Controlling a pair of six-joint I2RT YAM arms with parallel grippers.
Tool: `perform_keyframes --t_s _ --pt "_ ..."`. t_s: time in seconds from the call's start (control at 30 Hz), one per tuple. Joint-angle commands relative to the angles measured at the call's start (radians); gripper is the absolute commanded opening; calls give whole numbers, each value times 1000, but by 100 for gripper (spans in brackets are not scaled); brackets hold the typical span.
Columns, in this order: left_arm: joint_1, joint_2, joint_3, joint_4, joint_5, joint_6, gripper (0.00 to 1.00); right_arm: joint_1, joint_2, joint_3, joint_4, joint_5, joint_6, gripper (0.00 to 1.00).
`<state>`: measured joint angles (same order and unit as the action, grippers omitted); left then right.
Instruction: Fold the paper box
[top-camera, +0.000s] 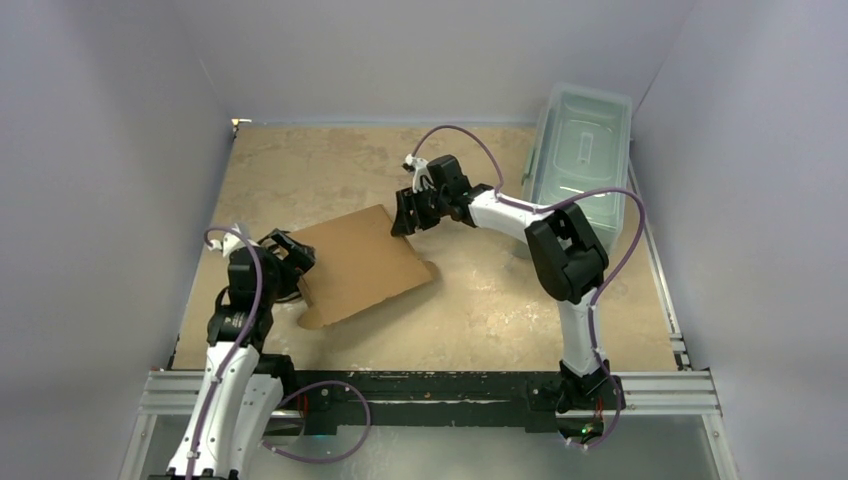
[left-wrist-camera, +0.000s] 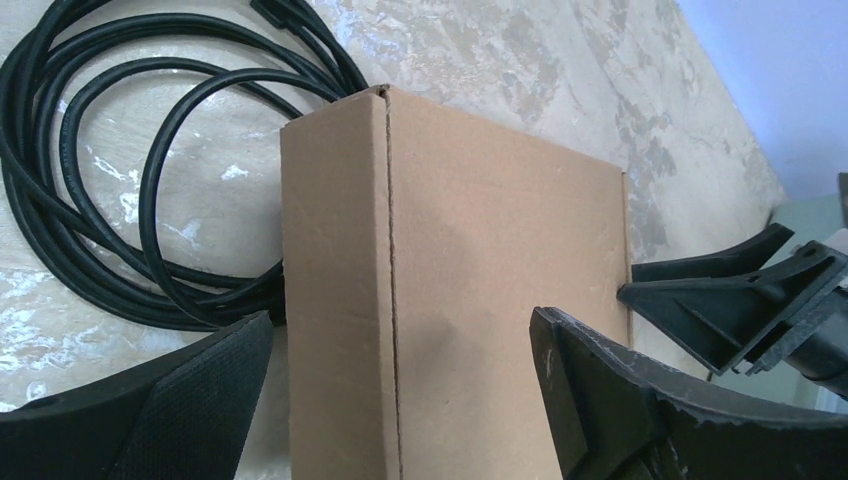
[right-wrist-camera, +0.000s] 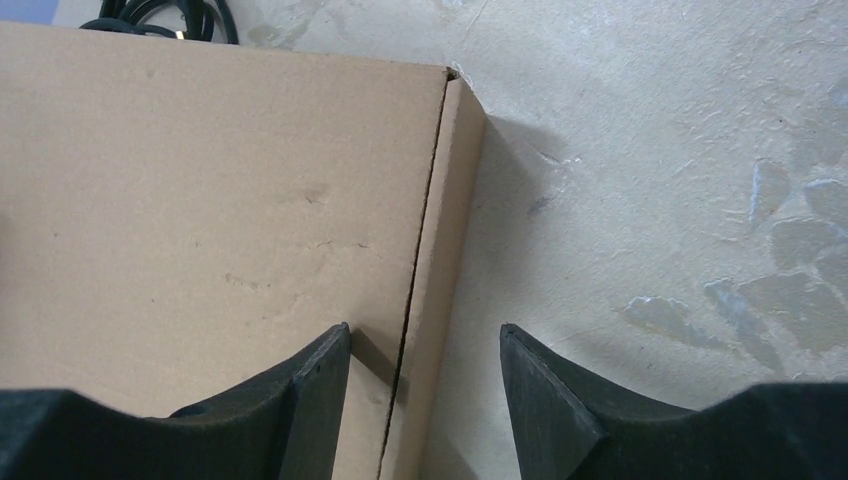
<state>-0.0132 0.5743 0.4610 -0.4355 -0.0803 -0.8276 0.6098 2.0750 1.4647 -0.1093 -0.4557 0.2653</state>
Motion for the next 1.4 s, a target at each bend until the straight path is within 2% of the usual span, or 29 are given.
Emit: perform_keyframes --t_s 0.0,0.2,0.37,0.47,0.57,0.77,0.97,1.0,1.23,1.37 --pt "7 -36 -6 27 -2 -46 99 -13 29 21 -15 21 8 58" --pt "9 -51 -57 71 23 -114 100 -13 30 22 -15 12 12 58" --pt "12 -113 -59 52 -35 -120 100 -14 34 23 -16 9 14 58" --pt "12 -92 -43 -6 -95 -147 100 -13 38 27 -19 7 14 58" --pt "12 -38 -65 28 -91 -146 100 -13 43 31 -22 2 14 58" --pt "104 52 -136 222 116 -121 99 -14 43 28 -26 -1 14 58" --pt "183 50 -217 364 280 -152 99 -13 44 34 -27 -11 14 58" --pt "214 38 -284 477 344 -197 99 -13 43 34 -29 -12 14 58" --pt "234 42 -324 565 393 -234 98 -13 42 37 -29 -21 12 58" --pt "236 76 -336 638 426 -272 86 -14 33 43 -39 -21 -11 59"
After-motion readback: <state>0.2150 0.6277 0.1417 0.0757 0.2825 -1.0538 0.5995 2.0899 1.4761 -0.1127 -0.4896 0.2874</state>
